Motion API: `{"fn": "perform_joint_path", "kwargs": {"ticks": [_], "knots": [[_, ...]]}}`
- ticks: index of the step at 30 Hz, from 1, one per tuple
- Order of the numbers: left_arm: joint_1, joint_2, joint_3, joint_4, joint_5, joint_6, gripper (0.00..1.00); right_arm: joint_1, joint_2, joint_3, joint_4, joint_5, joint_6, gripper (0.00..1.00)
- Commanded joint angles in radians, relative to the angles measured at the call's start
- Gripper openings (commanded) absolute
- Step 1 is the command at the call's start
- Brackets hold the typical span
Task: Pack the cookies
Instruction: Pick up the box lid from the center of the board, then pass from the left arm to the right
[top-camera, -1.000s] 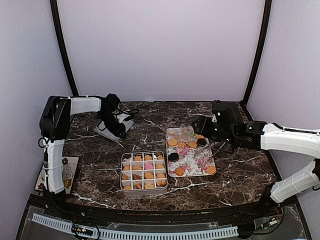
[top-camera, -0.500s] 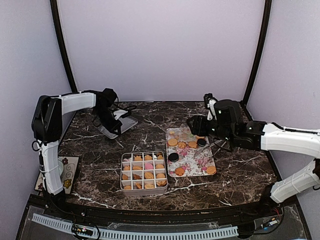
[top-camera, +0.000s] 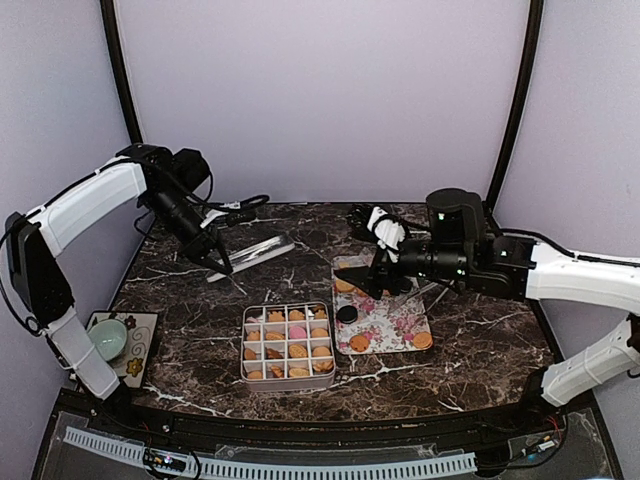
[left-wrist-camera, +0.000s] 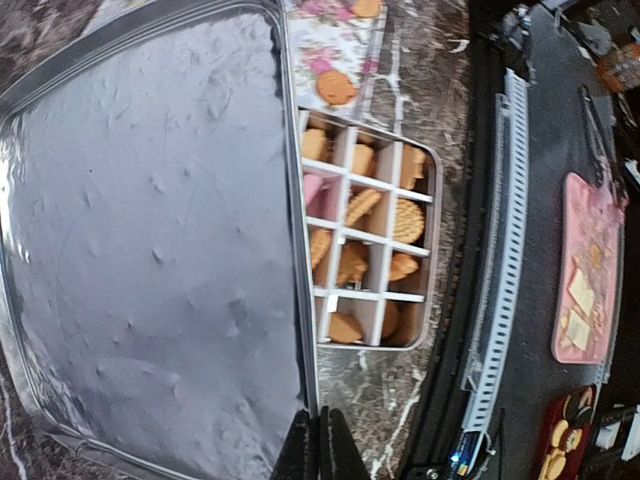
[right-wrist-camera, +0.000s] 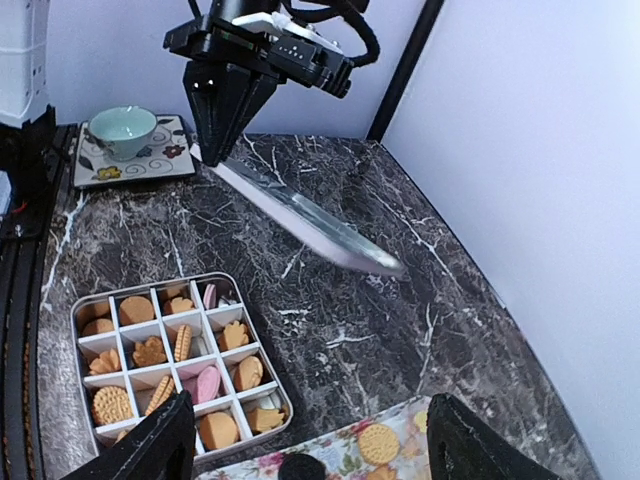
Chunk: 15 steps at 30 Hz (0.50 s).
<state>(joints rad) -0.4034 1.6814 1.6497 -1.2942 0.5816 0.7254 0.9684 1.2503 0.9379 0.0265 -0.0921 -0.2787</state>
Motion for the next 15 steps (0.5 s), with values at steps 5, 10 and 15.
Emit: {"fn": "perform_joint_path", "kwargs": {"ticks": [5,10,15], "knots": [[-0.132,-0.105,-0.089,-0.17,0.088,0.099,0.0,0.112,0.102,0.256,-0.272,-0.024,-0.407,0.81],[-0.172,-0.161,-0.085,-0.169,0.114,0.154,0.0,0.153,0.116,0.245,-0.257,0.011,-0.459,0.82],[-0.204,-0.175,-0.084,-0.169,0.12,0.192,0.0,0.223,0.161,0.273,-0.28,0.083,-0.511,0.81]]}}
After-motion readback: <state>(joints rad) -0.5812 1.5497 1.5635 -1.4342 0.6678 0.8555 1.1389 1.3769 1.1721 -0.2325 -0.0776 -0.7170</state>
